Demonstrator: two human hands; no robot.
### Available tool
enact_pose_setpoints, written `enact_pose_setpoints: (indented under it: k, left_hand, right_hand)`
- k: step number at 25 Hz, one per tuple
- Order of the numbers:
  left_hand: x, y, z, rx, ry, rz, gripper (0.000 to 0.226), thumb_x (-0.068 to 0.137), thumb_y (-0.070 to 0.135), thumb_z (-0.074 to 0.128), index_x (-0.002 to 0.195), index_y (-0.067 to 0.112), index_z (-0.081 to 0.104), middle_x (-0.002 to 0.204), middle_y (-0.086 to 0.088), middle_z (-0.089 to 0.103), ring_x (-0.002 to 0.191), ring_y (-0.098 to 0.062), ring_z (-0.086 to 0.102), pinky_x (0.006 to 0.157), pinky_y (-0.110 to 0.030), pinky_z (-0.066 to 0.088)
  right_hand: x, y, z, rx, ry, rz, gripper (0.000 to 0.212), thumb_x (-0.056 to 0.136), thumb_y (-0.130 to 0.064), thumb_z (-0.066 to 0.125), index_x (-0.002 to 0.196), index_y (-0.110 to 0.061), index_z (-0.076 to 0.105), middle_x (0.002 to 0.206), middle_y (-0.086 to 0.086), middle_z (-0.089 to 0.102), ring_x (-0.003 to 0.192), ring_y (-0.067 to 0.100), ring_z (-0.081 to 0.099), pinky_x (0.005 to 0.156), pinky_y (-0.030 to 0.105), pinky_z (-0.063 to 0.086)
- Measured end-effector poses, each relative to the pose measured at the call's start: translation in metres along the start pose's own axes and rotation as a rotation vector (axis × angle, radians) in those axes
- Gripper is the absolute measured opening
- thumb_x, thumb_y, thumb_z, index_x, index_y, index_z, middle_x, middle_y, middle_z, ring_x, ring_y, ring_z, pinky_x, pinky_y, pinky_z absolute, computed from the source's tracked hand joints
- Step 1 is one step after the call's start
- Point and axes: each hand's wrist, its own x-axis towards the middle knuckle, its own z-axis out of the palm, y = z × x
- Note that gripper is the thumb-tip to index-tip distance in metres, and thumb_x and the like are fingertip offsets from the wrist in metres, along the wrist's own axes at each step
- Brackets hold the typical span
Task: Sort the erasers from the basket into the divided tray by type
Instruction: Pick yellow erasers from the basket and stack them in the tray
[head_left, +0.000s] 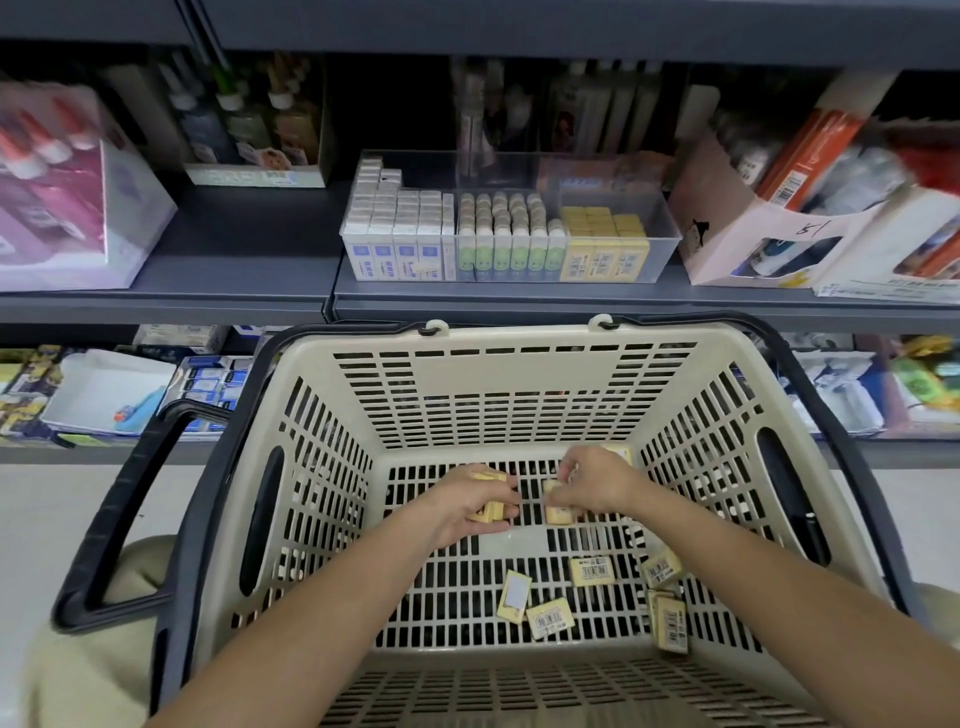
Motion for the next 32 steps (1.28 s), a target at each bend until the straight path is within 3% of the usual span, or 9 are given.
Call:
enact_pose_setpoints:
  k: [4,7,9,12,17,20,23,26,32]
  left_hand:
    - [-0.007,0.003,0.000,-0.106,-0.219,-0.064,0.056,0.064,0.011,0.081,0.116,0.014,0.060,0.109,-0.014,0.067,0.093,-0.026,0.069,0.076,-0.041,0.058]
    - [-0.007,0.005,0.000,-0.096,-0.207,-0.046,0.046,0.071,0.006,0.077,0.113,0.013,0.061,0.101,-0.014,0.070,0.088,-0.024,0.070,0.069,-0.034,0.058]
    - [-0.007,0.005,0.002,-0.047,-0.137,-0.024,0.042,0.074,0.002,0.074,0.113,0.013,0.061,0.106,-0.015,0.067,0.085,-0.022,0.069,0.067,-0.030,0.057]
    - [-0.008,0.005,0.003,-0.022,-0.100,-0.005,0.047,0.072,0.001,0.076,0.115,0.013,0.060,0.111,-0.016,0.066,0.087,-0.022,0.068,0.066,-0.029,0.057]
    - [-0.010,0.006,0.002,-0.077,-0.101,0.020,0.042,0.075,0.001,0.073,0.114,0.012,0.060,0.106,-0.015,0.068,0.082,-0.022,0.066,0.063,-0.029,0.057]
    - [-0.010,0.007,0.002,-0.083,-0.104,0.023,0.042,0.076,0.002,0.072,0.115,0.010,0.059,0.110,-0.016,0.065,0.079,-0.019,0.065,0.061,-0.029,0.055]
    - [-0.009,0.005,0.000,-0.081,-0.096,0.022,0.037,0.080,0.005,0.068,0.115,0.010,0.058,0.098,-0.012,0.066,0.076,-0.018,0.065,0.065,-0.032,0.056]
    - [-0.011,0.007,-0.002,-0.138,-0.157,0.013,0.033,0.080,0.009,0.068,0.112,0.013,0.059,0.098,-0.013,0.066,0.088,-0.024,0.067,0.072,-0.042,0.057]
    - [-0.015,0.014,-0.006,-0.201,-0.228,0.006,0.056,0.063,0.016,0.081,0.115,0.012,0.061,0.091,-0.012,0.071,0.083,-0.024,0.071,0.063,-0.030,0.057]
  right_hand:
    - [-0.008,-0.020,0.003,0.385,-0.127,-0.136,0.025,0.080,-0.018,0.072,0.093,-0.013,0.051,0.066,0.002,0.065,0.053,0.004,0.062,0.052,0.019,0.050]
    - [-0.011,-0.018,-0.002,0.440,-0.188,-0.189,0.022,0.083,-0.007,0.067,0.098,-0.012,0.052,0.074,0.003,0.065,0.060,0.004,0.065,0.059,0.017,0.053]
    - [-0.014,-0.012,-0.003,0.178,-0.189,-0.152,0.025,0.082,-0.015,0.070,0.100,-0.014,0.054,0.081,0.002,0.065,0.066,0.008,0.064,0.061,0.020,0.053]
    - [-0.019,0.011,0.010,-0.535,-0.252,-0.102,0.046,0.075,-0.033,0.075,0.111,-0.015,0.054,0.106,0.001,0.062,0.092,0.016,0.059,0.073,0.029,0.047]
    - [-0.019,0.025,0.029,-0.739,-0.211,-0.175,0.039,0.075,-0.036,0.071,0.104,-0.018,0.054,0.101,-0.002,0.060,0.092,0.017,0.056,0.065,0.028,0.042]
    - [-0.014,0.015,0.016,-0.485,-0.102,-0.152,0.028,0.076,-0.034,0.065,0.097,-0.017,0.058,0.094,-0.001,0.061,0.087,0.017,0.057,0.070,0.030,0.049]
    - [-0.015,-0.008,0.001,0.073,0.056,-0.132,0.020,0.075,-0.031,0.070,0.081,-0.017,0.056,0.078,0.000,0.064,0.068,0.011,0.058,0.058,0.022,0.044]
    - [-0.022,-0.025,-0.002,0.499,-0.035,-0.130,0.019,0.080,-0.024,0.070,0.079,-0.014,0.054,0.074,0.007,0.069,0.058,0.008,0.063,0.048,0.016,0.044]
    - [-0.028,-0.032,0.000,0.642,-0.076,-0.172,0.011,0.083,-0.009,0.067,0.082,-0.009,0.056,0.068,0.008,0.066,0.054,0.007,0.064,0.049,0.016,0.049]
